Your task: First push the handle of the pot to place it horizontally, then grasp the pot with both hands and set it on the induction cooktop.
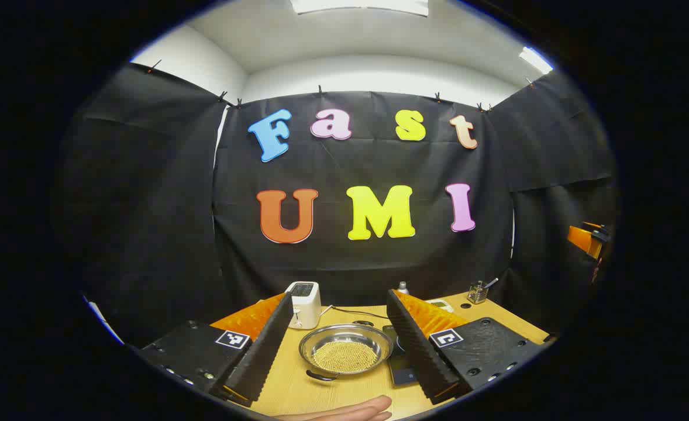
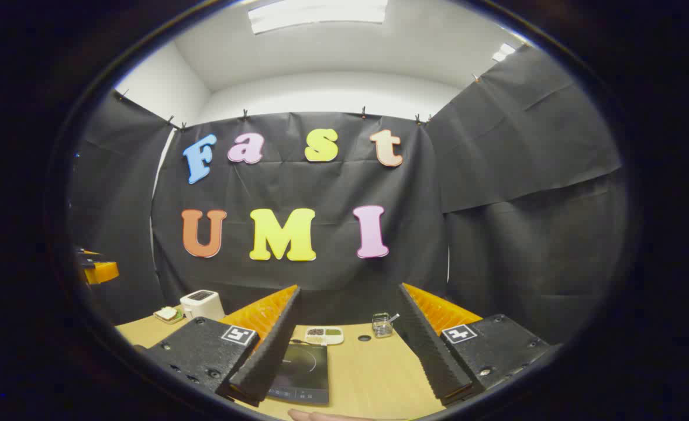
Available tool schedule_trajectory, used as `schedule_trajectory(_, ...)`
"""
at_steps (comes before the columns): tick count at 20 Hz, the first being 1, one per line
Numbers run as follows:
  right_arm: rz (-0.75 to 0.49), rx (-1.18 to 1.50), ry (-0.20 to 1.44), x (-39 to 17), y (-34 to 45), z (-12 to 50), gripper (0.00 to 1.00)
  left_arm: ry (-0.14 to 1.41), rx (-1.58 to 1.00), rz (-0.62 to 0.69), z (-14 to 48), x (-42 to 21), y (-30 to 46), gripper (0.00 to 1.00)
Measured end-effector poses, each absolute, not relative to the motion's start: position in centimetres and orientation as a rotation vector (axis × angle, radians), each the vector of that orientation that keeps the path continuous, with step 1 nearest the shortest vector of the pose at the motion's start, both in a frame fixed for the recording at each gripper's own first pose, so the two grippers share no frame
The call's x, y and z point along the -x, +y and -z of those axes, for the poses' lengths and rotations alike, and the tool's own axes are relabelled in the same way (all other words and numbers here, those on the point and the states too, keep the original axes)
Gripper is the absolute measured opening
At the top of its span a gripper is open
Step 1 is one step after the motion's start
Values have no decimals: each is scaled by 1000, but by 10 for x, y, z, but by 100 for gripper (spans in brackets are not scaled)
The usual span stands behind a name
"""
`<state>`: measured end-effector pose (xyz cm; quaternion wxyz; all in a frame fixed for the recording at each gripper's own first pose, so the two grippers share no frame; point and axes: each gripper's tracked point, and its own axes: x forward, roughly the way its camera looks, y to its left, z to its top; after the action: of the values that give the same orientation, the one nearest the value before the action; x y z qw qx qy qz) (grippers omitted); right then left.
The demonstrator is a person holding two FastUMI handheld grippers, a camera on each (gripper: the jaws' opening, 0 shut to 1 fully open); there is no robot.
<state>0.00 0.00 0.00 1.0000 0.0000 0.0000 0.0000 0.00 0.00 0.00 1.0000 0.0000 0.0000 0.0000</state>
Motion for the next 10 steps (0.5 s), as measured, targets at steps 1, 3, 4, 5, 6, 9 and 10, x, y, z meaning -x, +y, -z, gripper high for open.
schedule_trajectory(1, 2, -1, -1, -1, -1, 0, 96, 2, 1, 0, 1, -2, 0, 96)
schedule_trajectory(3, 4, -6, -2, -2, -3, 1, 96, 0, 7, 10, 1, -2, -1, 96)
schedule_trajectory(4, 3, -9, -3, -3, -3, 1, 96, 3, 7, 12, 3, -3, -2, 96)
schedule_trajectory(5, 1, -12, 0, -3, -3, 3, 96, 4, 5, 7, 4, -4, 0, 96)
schedule_trajectory(6, 0, -15, 3, -4, -3, 4, 96, 0, 1, 3, 4, -6, 3, 96)
schedule_trajectory(9, 8, -15, 8, -7, -7, 6, 96, 8, -8, 0, 8, -7, 6, 95)
schedule_trajectory(10, 10, -17, 9, -8, -7, 6, 96, 15, -9, 3, 11, -8, 6, 95)
